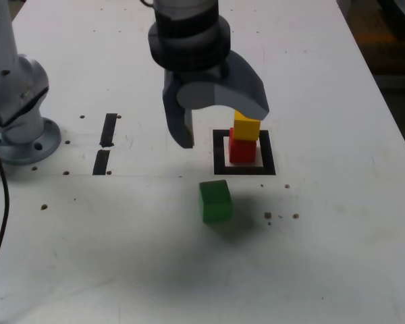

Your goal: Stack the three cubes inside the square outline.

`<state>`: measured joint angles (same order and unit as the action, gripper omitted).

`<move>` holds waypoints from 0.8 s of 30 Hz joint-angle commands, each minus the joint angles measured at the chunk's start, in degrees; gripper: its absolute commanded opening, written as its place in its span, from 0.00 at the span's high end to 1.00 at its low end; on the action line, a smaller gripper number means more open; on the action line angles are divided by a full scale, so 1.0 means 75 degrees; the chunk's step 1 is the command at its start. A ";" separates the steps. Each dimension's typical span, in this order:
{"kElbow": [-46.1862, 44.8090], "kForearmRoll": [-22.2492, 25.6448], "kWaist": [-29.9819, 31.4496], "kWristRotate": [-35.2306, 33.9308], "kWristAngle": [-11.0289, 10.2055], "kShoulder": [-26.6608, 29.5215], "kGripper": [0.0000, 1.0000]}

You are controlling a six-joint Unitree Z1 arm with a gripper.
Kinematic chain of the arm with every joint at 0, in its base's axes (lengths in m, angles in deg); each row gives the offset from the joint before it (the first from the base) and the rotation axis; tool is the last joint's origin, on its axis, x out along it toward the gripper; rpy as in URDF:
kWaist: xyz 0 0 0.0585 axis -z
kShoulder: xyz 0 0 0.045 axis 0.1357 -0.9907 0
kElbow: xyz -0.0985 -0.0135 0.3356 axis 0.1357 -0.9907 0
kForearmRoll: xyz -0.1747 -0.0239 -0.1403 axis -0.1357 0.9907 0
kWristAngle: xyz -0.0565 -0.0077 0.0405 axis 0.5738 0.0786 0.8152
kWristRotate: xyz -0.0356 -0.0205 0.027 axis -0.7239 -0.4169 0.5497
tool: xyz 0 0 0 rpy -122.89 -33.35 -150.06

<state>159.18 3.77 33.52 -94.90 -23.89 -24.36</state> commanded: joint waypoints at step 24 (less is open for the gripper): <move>-0.0441 -0.0299 0.0144 -0.0294 0.0627 -0.0647 0.04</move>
<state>155.91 1.49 34.50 -97.03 -19.34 -28.99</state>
